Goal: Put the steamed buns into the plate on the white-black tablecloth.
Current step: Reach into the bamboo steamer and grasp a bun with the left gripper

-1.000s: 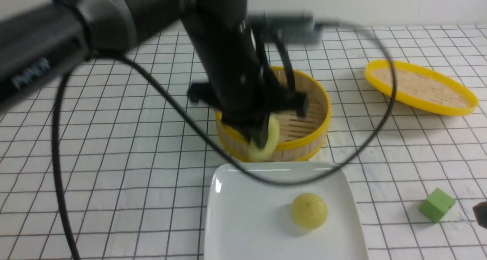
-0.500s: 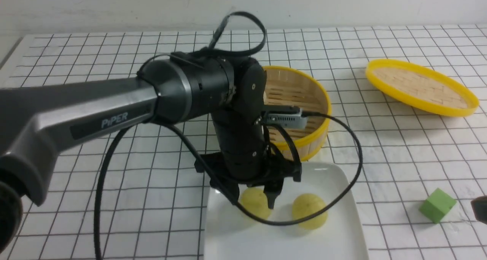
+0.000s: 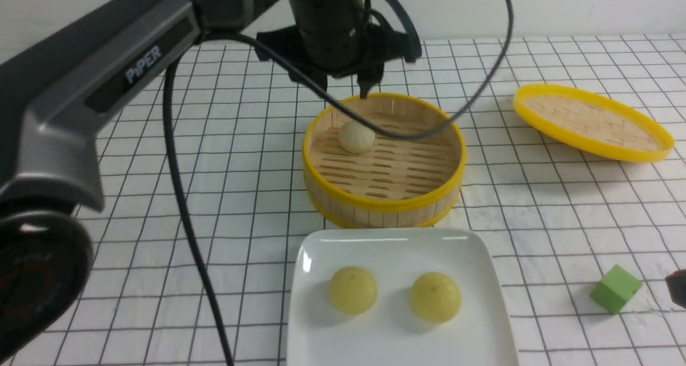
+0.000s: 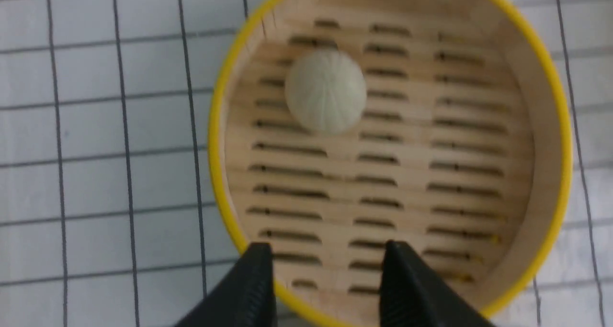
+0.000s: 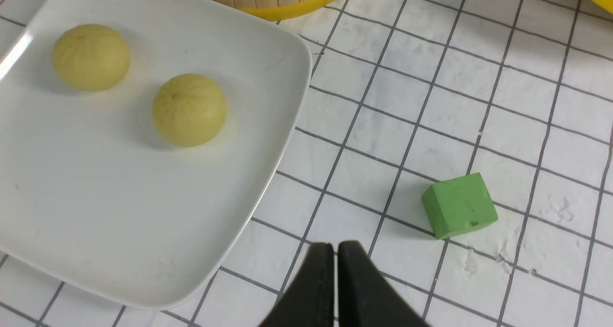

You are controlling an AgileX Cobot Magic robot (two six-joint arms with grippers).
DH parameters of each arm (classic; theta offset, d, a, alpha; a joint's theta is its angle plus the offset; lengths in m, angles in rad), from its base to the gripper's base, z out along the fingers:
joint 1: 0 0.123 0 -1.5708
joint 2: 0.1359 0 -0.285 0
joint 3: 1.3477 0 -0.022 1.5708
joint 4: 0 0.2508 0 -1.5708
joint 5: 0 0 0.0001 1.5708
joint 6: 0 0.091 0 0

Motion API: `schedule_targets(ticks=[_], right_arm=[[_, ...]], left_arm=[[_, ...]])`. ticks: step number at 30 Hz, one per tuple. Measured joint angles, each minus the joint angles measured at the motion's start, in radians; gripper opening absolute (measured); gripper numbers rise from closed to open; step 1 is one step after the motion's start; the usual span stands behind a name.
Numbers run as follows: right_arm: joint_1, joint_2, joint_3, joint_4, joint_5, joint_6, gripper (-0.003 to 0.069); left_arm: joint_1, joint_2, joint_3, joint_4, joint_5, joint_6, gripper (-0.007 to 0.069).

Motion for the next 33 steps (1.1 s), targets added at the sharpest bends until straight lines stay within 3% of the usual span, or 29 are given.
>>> schedule_targets(ticks=[1,2,3,5,10,13,17,18,20,26,29,33], right_arm=[[0.0,0.0,0.0,0.0,0.0,0.0,0.0033],[0.0,0.0,0.0,0.001,0.001,0.001,0.0033],[0.0,0.0,0.0,0.002,0.001,0.001,0.0033],[0.0,0.0,0.0,0.003,0.001,0.001,0.0033],[0.0,0.0,0.0,0.003,0.0,0.001,0.0033],[0.0,0.0,0.0,0.003,0.0,0.001,0.0033],[0.0,0.0,0.0,0.004,-0.002,0.001,0.0033],[0.0,0.0,0.0,0.005,-0.002,0.001,0.0033],[0.0,0.0,0.0,0.005,-0.003,0.001,0.0033],[0.0,0.0,0.0,0.017,-0.004,0.002,0.004],[0.0,0.0,0.0,0.038,-0.006,0.002,0.0041],[0.0,0.0,0.0,0.076,-0.009,0.003,0.0041]], left_arm=[[0.008,0.006,-0.008,-0.003,0.001,-0.001,0.0262],[0.04,0.053,-0.066,-0.036,0.012,0.004,0.0143],[0.058,0.078,-0.09,-0.058,0.016,0.018,0.0083],[0.084,0.12,-0.119,-0.106,0.016,0.056,0.0022],[0.098,0.195,-0.134,-0.187,0.012,0.135,0.0017],[0.095,0.232,-0.134,-0.196,-0.019,0.152,0.0081],[0.083,0.252,-0.134,-0.194,-0.111,0.187,0.0273],[0.084,0.255,-0.134,-0.192,-0.116,0.188,0.0282],[0.079,0.27,-0.134,-0.184,-0.179,0.192,0.0395],[0.079,0.333,-0.134,-0.136,-0.218,0.191,0.0475],[0.079,0.367,-0.134,-0.101,-0.223,0.161,0.0443],[0.079,0.383,-0.135,-0.071,-0.225,0.089,0.0186]])
